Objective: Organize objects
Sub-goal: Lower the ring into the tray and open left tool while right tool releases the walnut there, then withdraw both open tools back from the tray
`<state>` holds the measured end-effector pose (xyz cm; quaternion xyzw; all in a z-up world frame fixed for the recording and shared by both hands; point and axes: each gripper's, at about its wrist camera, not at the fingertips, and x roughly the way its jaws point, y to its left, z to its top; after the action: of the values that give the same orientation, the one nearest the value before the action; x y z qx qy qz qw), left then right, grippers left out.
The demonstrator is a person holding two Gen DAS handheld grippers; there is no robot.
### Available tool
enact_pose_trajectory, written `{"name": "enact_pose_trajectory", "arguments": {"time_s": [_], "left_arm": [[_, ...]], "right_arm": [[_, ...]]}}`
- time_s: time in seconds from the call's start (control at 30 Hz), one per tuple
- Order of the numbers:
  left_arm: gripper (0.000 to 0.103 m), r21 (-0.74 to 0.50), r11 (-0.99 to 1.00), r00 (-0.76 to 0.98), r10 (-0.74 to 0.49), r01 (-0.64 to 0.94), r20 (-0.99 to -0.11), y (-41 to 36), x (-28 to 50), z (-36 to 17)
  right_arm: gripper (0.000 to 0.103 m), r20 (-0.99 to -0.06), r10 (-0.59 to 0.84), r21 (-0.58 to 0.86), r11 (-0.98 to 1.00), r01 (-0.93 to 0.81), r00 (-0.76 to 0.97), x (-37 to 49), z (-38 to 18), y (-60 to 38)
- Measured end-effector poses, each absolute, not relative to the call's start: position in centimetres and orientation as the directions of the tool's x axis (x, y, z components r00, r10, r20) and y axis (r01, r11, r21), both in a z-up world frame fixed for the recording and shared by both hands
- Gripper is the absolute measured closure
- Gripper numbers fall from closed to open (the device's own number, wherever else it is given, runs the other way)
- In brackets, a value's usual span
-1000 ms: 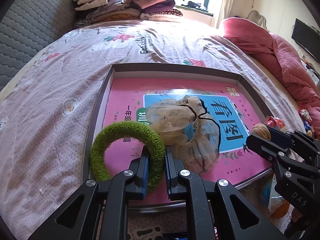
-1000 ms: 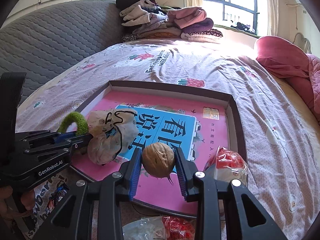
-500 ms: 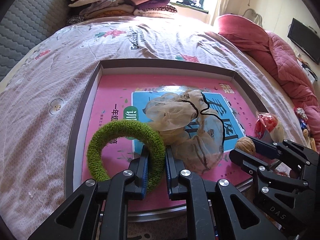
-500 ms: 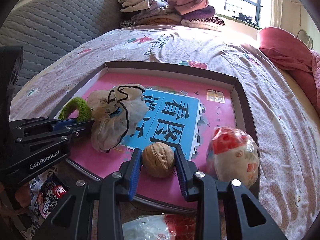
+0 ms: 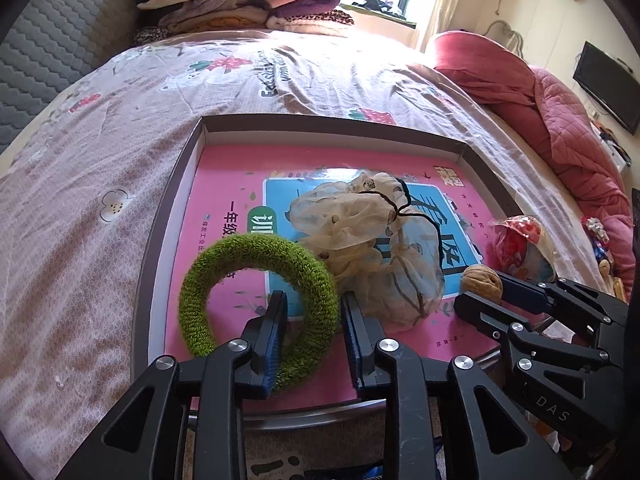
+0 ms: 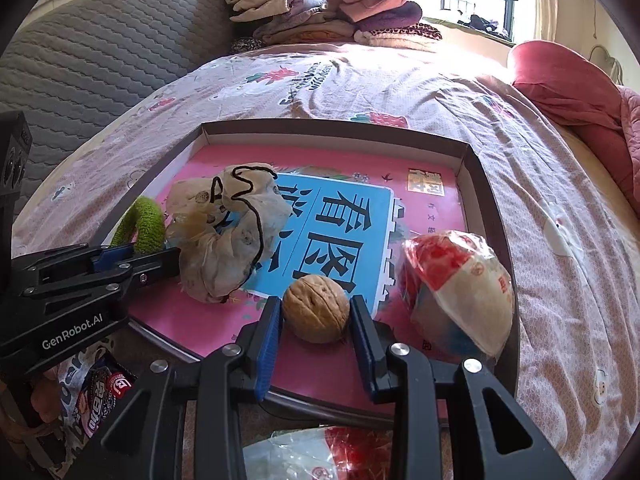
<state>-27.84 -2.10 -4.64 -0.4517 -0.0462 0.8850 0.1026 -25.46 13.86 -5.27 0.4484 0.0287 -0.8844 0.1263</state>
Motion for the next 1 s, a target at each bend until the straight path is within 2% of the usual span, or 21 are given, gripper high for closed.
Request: {"name": "enact_pose_trajectory", "arguments": {"time_s": [0.07,0.4,0.53,1.0], "left_arm": [[0.064,-0.174,-0.974,-0.575,0.224,-0.142,-0.787,-2.1,-27.6,-4.5],[0.062,-0.151,-0.977,-0.606,0.211,-0.149,-0.767,-1.9,-26.1,-3.3],[0.049,-0.146,-0.979,-0.617,0.201,-0.139,-0.761,-2.0,-25.5,-2.7],[0.044,-0.153,-0.984,-0.635,0.175,-0.091,-0.752,-2.3,-22.4,-1.8]], "right_arm": [[0.069,-0.802,-0.196,0.061,-0.967,0.248,-0.564,-25.5,-5.3,13.8],[0.065,-0.789,-0.181,0.045,-0.970,0.238,-0.587,-24.9,-4.6,14.0],[0.064,-0.768,-0.178,0.032,-0.970,0.241,-0.615,-24.2,-3.8,14.2],[0.062,-0.723,-0.201,0.050,-0.969,0.241,-0.661,-22.4,-1.7,14.8]]}}
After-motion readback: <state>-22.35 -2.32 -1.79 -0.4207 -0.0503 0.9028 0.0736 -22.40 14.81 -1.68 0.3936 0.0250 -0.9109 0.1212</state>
